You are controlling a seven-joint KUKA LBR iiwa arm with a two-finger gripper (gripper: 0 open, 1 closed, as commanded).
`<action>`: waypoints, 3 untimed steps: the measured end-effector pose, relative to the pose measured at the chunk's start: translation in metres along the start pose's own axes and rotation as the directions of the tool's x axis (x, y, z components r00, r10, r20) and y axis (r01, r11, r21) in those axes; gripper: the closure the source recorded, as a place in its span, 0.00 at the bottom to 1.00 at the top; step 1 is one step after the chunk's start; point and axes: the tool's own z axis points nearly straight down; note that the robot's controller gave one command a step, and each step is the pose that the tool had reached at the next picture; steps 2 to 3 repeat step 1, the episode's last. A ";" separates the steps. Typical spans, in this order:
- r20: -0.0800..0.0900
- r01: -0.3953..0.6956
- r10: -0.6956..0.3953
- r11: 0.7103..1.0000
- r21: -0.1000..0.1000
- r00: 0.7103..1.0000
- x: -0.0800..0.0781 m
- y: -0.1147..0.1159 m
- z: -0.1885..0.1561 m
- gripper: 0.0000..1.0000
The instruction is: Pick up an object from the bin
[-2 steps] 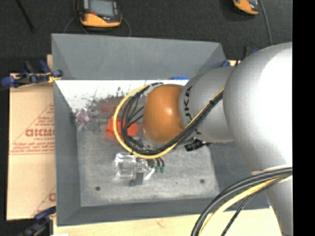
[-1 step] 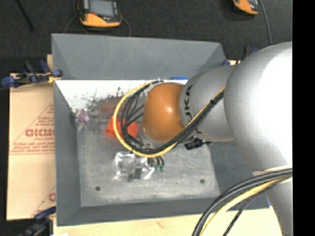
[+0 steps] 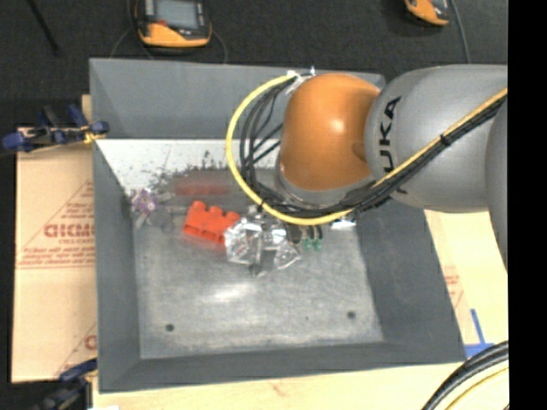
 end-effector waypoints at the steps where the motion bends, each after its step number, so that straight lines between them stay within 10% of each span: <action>1: -0.003 -0.012 0.012 1.000 -0.001 1.000 0.002 -0.004 -0.030 1.00; 3: -0.003 -0.012 0.012 1.000 -0.001 1.000 0.002 -0.004 -0.030 1.00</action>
Offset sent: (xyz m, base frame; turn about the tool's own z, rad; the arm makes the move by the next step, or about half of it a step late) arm -0.0025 -0.0029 0.0287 0.0093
